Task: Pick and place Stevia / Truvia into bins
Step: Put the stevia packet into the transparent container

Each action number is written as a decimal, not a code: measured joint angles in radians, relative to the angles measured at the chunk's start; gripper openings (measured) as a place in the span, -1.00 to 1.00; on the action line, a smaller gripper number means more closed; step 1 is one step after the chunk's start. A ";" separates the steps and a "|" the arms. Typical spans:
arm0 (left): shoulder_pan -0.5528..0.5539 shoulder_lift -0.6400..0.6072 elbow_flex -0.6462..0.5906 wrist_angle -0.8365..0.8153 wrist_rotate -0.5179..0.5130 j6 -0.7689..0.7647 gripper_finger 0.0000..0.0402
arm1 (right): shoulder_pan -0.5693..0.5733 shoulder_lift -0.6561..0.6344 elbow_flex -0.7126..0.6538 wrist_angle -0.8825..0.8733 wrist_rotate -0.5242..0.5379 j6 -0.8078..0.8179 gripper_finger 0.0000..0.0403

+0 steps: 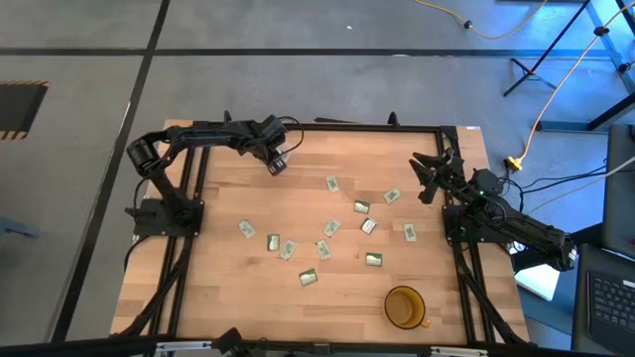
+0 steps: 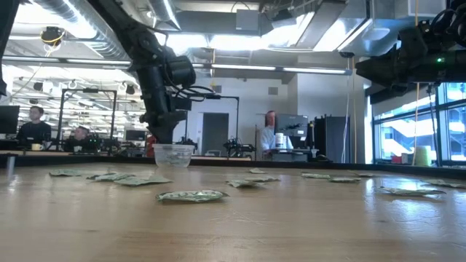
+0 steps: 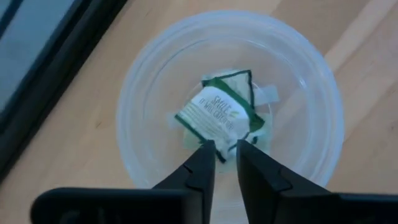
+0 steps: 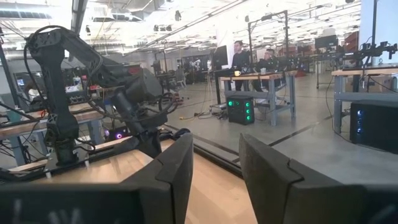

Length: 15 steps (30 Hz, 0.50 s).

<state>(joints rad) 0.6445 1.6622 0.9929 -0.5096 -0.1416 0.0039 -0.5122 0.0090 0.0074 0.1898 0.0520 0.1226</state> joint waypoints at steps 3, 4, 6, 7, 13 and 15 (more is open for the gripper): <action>-0.005 -0.028 0.027 -0.025 -0.014 0.013 -0.62 | 0.000 0.000 0.000 0.000 0.000 0.000 -0.33; -0.010 -0.045 0.035 -0.034 -0.015 0.022 -0.61 | 0.000 0.000 0.000 0.000 0.000 0.000 -0.33; -0.027 -0.083 0.043 -0.050 -0.015 0.043 -0.60 | 0.000 0.000 0.000 0.000 0.000 0.000 -0.33; -0.038 -0.104 0.045 -0.060 -0.014 0.044 -0.60 | 0.000 0.000 0.000 0.000 0.000 0.000 -0.33; -0.126 -0.244 0.047 -0.215 0.009 -0.066 -0.61 | 0.000 0.000 0.000 -0.002 0.000 0.000 -0.33; -0.172 -0.283 0.047 -0.268 0.012 -0.121 -0.61 | 0.000 0.000 0.000 0.001 0.000 -0.003 -0.33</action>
<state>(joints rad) 0.4722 1.3795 1.0397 -0.7777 -0.1297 -0.1171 -0.5125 0.0093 0.0072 0.1912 0.0521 0.1199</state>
